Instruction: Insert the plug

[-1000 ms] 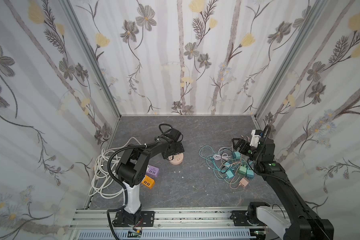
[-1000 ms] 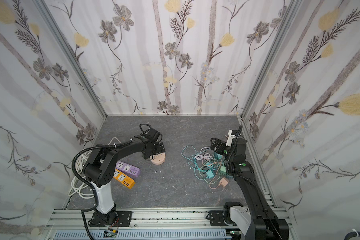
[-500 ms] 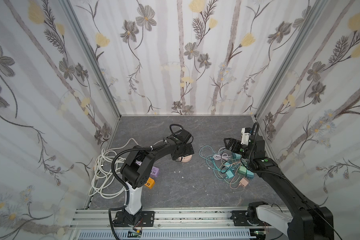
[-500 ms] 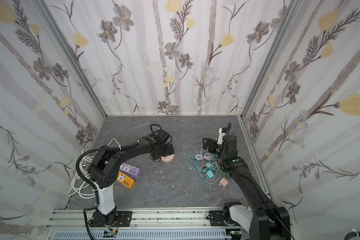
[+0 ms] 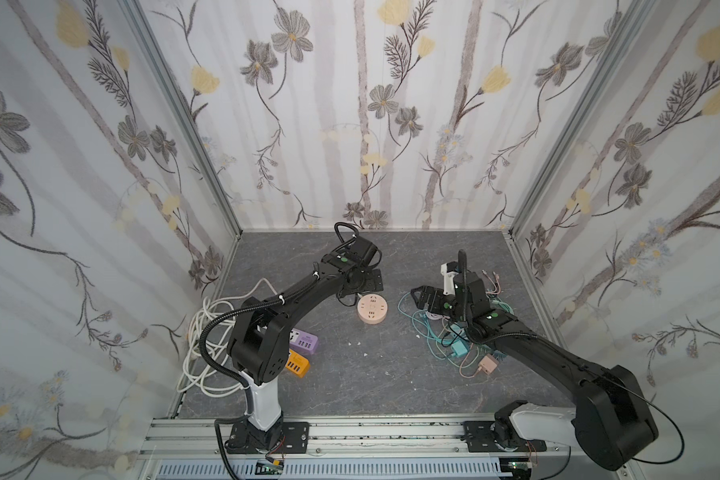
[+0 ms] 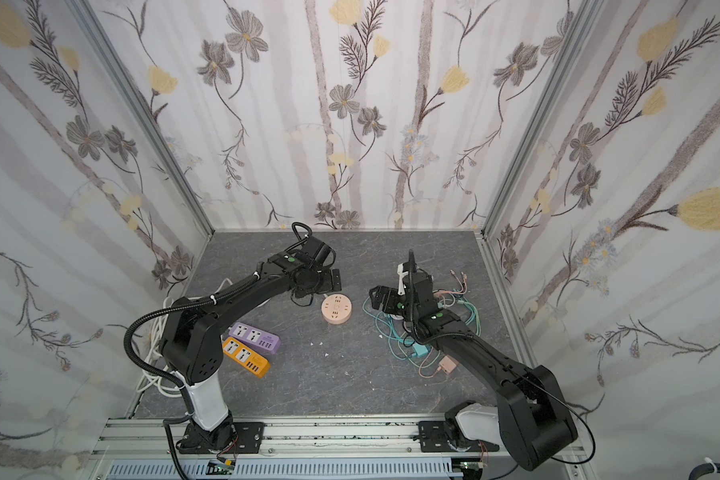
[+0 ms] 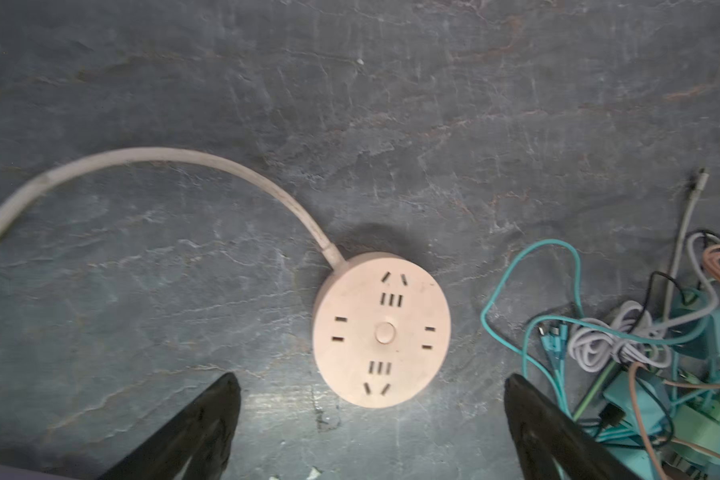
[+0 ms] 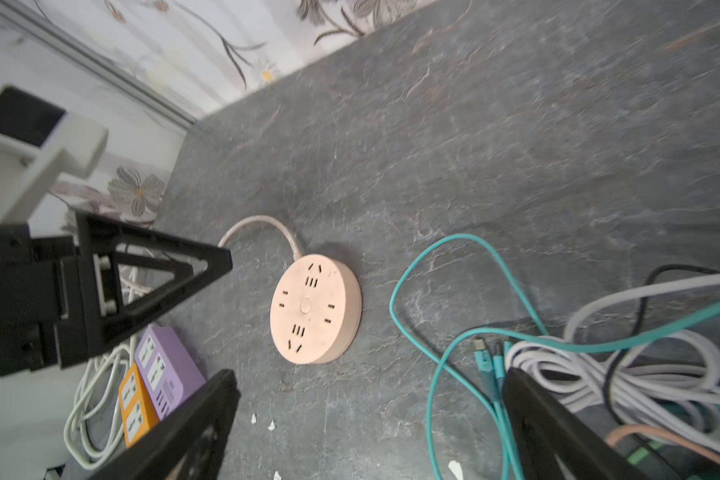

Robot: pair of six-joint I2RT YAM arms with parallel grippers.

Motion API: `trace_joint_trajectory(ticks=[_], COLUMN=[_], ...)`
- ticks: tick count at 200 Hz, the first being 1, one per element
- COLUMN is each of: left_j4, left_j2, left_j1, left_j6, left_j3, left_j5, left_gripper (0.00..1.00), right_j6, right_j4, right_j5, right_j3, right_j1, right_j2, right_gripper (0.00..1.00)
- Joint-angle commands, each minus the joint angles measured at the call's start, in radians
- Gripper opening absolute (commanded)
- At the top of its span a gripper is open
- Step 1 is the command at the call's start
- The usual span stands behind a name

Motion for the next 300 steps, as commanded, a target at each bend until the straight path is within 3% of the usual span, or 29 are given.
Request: trace_joint_trajectory(ticks=[1, 21, 60, 92, 114, 136, 169, 214, 261, 300], left_j4=[-0.064, -0.078, 0.013, 0.077, 0.132, 0.144, 0.167, 0.196, 0.199, 0.219], left_j2=[0.054, 0.131, 0.199, 0.196, 0.186, 0.182, 0.137, 0.049, 0.032, 0.023], left_j1=[0.079, 0.123, 0.089, 0.029, 0.013, -0.021, -0.051, -0.050, -0.047, -0.041], left_j6=[0.089, 0.108, 0.062, 0.003, -0.037, -0.053, -0.107, -0.112, -0.106, -0.113], left_j3=[0.037, 0.095, 0.086, 0.014, -0.042, -0.059, -0.124, -0.172, -0.187, -0.210], left_j5=[-0.006, 0.086, 0.303, 0.291, 0.351, 0.384, 0.307, 0.182, 0.157, 0.154], left_gripper=[1.00, 1.00, 1.00, 1.00, 1.00, 1.00, 1.00, 1.00, 1.00, 1.00], right_j6=[0.001, 0.049, 0.094, 0.118, 0.159, 0.157, 0.225, 0.347, 0.388, 0.344], right_j4=[-0.024, -0.001, -0.073, -0.220, -0.365, -0.475, -0.631, -0.813, -0.878, -0.813], right_j5=[0.065, 0.110, 0.184, 0.217, 0.218, 0.151, 0.154, 0.128, 0.189, 0.130], right_j3=[0.064, 0.088, 0.061, -0.032, -0.086, -0.132, -0.205, -0.272, -0.283, -0.302], right_j1=[0.080, 0.129, 0.119, 0.054, -0.016, -0.089, -0.214, -0.419, -0.444, -0.457], right_j2=[0.077, 0.122, 0.071, -0.094, -0.216, -0.342, -0.528, -0.590, -0.631, -0.572], right_gripper=[0.99, 0.99, 0.99, 0.99, 0.99, 1.00, 0.99, 0.99, 0.99, 0.85])
